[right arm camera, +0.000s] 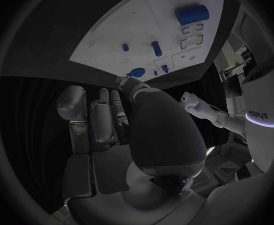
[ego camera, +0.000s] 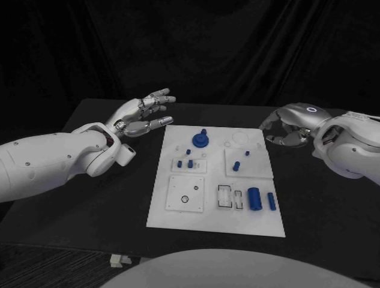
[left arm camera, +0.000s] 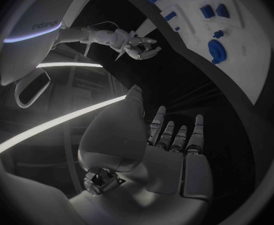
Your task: Assemble the parts on the task board
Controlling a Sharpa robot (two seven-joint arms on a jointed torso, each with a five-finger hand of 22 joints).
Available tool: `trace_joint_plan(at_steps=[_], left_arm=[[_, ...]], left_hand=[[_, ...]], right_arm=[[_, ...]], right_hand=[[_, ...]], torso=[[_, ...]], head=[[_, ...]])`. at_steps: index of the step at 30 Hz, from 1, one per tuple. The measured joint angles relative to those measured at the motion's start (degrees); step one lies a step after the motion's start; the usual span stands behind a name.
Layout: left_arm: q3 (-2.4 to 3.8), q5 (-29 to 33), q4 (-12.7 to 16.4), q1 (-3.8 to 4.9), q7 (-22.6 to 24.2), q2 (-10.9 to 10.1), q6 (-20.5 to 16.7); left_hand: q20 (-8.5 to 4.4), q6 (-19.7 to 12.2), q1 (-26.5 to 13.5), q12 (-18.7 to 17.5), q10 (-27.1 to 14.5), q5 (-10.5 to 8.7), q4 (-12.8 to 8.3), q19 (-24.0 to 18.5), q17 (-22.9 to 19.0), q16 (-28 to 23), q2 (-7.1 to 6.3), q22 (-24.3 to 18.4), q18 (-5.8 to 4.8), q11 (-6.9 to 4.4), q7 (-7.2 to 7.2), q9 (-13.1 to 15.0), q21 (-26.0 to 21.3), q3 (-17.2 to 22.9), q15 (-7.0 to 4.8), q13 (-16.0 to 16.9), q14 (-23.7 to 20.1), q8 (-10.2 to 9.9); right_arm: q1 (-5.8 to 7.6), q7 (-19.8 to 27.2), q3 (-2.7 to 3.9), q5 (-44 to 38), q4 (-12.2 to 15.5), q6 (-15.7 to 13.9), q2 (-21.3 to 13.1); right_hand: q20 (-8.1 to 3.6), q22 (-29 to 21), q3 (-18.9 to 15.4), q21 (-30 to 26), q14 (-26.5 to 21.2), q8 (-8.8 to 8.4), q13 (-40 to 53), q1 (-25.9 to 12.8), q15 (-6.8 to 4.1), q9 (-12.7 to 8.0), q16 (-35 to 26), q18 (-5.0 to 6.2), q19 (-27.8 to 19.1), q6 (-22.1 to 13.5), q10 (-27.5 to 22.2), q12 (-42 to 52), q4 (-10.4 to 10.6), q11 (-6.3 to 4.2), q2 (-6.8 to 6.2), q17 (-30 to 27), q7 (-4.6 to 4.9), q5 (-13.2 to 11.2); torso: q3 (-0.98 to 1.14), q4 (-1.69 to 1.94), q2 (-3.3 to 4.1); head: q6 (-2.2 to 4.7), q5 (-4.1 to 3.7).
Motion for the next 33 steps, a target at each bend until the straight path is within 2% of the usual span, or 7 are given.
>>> trace_joint_plan(at_steps=[3, 6, 8, 15, 20, 27, 33], left_arm=[[0.00, 3.0, 0.3, -0.02, 0.6, 0.1, 2.5], [0.02, 4.9, 0.4, -0.10, 1.0, 0.3, 4.3], [0.02, 5.7, 0.4, -0.20, 1.2, 0.3, 5.2], [-0.01, 7.4, 0.6, -0.36, 1.5, 0.3, 7.2], [-0.02, 7.9, 0.7, -0.53, 1.6, 0.4, 8.0], [-0.02, 8.3, 0.7, -0.74, 1.7, 0.7, 8.9], [-0.01, 8.4, 0.5, -0.87, 1.8, 0.8, 9.6]], left_hand=[[-0.12, -8.2, -1.3, -3.8, -0.8, -1.32, 0.1, -1.8, -0.7, -0.5, -0.22, -9.3, 2.68, -2.04, -2.90, -3.8, -0.6, -0.3, 0.03, -1.3, -0.5, -1.0], [0.26, -12.7, -1.6, -6.1, -0.9, -1.64, 0.1, -4.4, -0.8, -0.5, -0.38, -26.7, 2.61, -2.71, -5.05, -6.0, -2.0, -0.3, -0.17, -1.7, -0.7, -1.3], [0.57, -13.3, -1.6, -6.7, -0.9, -1.64, 0.1, -5.0, -0.9, -0.5, -0.38, -32.8, 2.60, -2.79, -5.64, -6.4, -2.5, -0.3, -0.17, -1.7, -0.7, -1.3], [0.57, -13.8, -1.6, -6.8, -0.9, -1.64, 0.0, -5.0, -0.9, -0.5, -0.38, -34.4, 2.60, -2.79, -6.22, -6.5, -2.4, -0.3, -0.59, -1.7, -0.7, -1.3], [0.58, -14.1, -1.6, -7.3, -0.9, -1.64, 0.0, -5.0, -0.9, -0.5, -0.38, -34.5, 2.60, -2.79, -6.53, -6.6, -2.4, -0.3, -0.59, -1.8, -0.7, -1.3], [0.78, -14.5, -1.1, -7.5, -0.9, -0.43, 0.0, -5.2, -0.9, -0.5, 0.74, -34.6, 2.60, -2.78, -6.94, -6.7, -2.4, -0.3, -0.58, -1.9, -0.7, -1.5], [1.61, -14.7, -0.1, -7.5, -0.9, 0.36, -0.1, -5.4, -0.9, -0.5, 1.76, -34.6, 2.62, -2.18, -6.74, -6.7, -2.4, -0.5, -0.37, -1.9, -0.9, -1.5]], right_arm=[[-0.86, 0.0, -0.04, -2.1, -0.8, 0.9, 0.8], [-1.43, 0.0, -0.05, -3.6, -1.4, 1.6, 1.3], [-1.70, 0.0, -0.02, -4.3, -1.8, 1.9, 1.6], [-2.50, 0.1, -0.01, -6.0, -2.9, 2.9, 2.2], [-3.02, 0.1, -0.01, -6.5, -3.9, 3.3, 3.0], [-3.95, 0.4, 0.00, -7.0, -5.5, 3.6, 4.5], [-4.91, 0.8, 0.00, -7.0, -6.9, 3.9, 5.8]], right_hand=[[-0.37, 0.0, -1.5, 1.6, 0.0, -0.14, -4.8, -1.1, 0.00, -0.3, 1.1, 0.00, 0.9, 0.8, 0.8, -2.9, -0.5, -0.35, 0.38, 0.4, 0.07, -4.5], [-0.17, 0.0, -2.3, 1.8, 0.0, -0.26, -6.6, -1.1, 0.00, -0.7, 1.3, 0.00, 1.1, 0.8, 1.2, -3.8, -0.7, -0.10, 0.39, 0.4, 0.07, -5.7], [-0.17, 0.0, -2.7, 1.8, 0.0, -0.26, -7.8, -1.2, 0.00, -0.8, 1.3, 0.00, 1.1, 0.9, 2.0, -4.1, -1.1, -0.09, 0.50, 0.3, -0.86, -5.3], [-0.17, 0.0, -3.0, 1.8, 0.0, -0.26, -9.9, -1.5, 0.00, -0.8, 1.3, -0.01, 1.1, 0.4, 3.8, -4.1, -1.4, -0.30, 0.76, -0.3, 0.11, -2.4], [-0.17, 0.0, -3.0, 1.4, 0.0, -0.26, -10.5, -1.5, 0.00, -0.9, 1.3, -0.01, 1.1, 0.3, 4.7, -4.1, -1.4, -0.35, 0.78, -0.7, 0.80, -2.1], [-0.17, 0.0, -2.6, 1.4, 0.0, -0.26, -11.7, -1.8, -0.01, -0.9, 1.3, -0.01, 1.1, 0.5, 8.4, -4.1, -1.3, -0.28, 1.07, -0.8, 1.42, -1.9], [0.04, 0.0, -2.4, 1.4, 0.0, -0.26, -12.7, -2.0, -0.01, -1.1, 1.3, -0.01, 1.3, 0.0, 10.2, -4.1, -1.1, -0.10, 1.30, -0.8, 2.16, -3.1]], torso=[[-0.39, 0.59, 0.16], [-1.03, 1.38, 0.37], [-1.40, 1.93, 0.50], [-2.69, 3.20, 0.84], [-3.31, 3.76, 0.93], [-3.75, 4.19, 0.94], [-3.80, 4.35, 0.93]], head=[[0.00, -0.81], [0.00, -1.78], [0.00, -2.46], [0.00, -4.06], [0.00, -4.66], [0.00, -5.00], [0.00, -5.34]])
